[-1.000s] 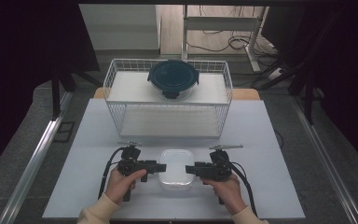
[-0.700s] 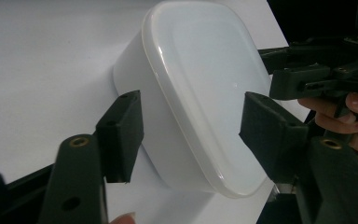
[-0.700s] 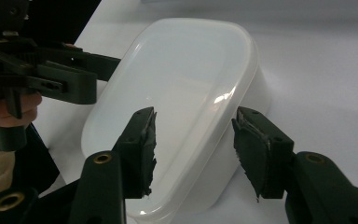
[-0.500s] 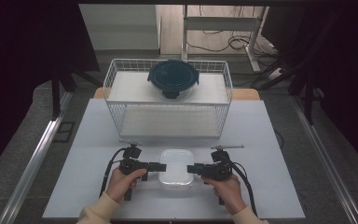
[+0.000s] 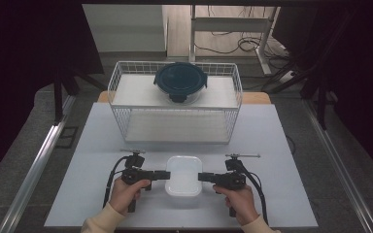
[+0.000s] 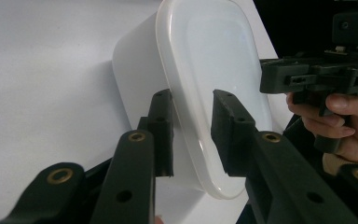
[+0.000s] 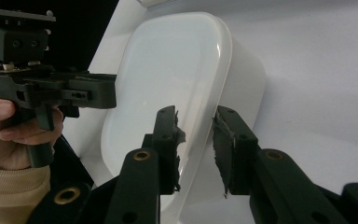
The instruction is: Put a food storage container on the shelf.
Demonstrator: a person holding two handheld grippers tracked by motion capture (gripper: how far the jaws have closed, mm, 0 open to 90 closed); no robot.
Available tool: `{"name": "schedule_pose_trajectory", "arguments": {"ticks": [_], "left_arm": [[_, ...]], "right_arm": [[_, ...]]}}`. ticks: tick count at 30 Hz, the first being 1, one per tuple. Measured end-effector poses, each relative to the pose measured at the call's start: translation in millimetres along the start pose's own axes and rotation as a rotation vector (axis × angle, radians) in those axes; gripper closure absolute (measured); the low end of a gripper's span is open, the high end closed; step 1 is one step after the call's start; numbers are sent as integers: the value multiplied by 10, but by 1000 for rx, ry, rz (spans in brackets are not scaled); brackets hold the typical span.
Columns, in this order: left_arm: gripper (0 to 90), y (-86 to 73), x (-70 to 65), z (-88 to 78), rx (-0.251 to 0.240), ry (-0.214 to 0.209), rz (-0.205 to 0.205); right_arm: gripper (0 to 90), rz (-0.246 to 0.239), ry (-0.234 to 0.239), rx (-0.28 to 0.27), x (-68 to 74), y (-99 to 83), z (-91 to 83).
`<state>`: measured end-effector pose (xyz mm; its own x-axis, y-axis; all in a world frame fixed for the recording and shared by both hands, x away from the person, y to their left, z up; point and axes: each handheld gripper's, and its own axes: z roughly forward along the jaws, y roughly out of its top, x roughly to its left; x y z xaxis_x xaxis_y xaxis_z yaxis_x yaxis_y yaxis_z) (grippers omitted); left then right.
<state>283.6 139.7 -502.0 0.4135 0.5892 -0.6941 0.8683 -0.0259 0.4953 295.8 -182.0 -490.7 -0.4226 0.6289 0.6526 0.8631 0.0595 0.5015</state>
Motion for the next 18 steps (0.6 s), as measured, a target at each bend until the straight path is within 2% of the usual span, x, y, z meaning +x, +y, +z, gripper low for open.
{"name": "schedule_pose_trajectory", "arguments": {"ticks": [4, 14, 18], "left_arm": [[716, -17, -32, -23, -7, 8, 15], [754, -35, -64, -87, -30, 3, 32], [779, -40, -86, -108, -38, 14, 44]], "right_arm": [[739, 1, 17, -5, 8, -20, -30], [783, -50, 17, -21, 66, -25, -73], [798, -84, 7, -29, 101, -22, -87]]}}
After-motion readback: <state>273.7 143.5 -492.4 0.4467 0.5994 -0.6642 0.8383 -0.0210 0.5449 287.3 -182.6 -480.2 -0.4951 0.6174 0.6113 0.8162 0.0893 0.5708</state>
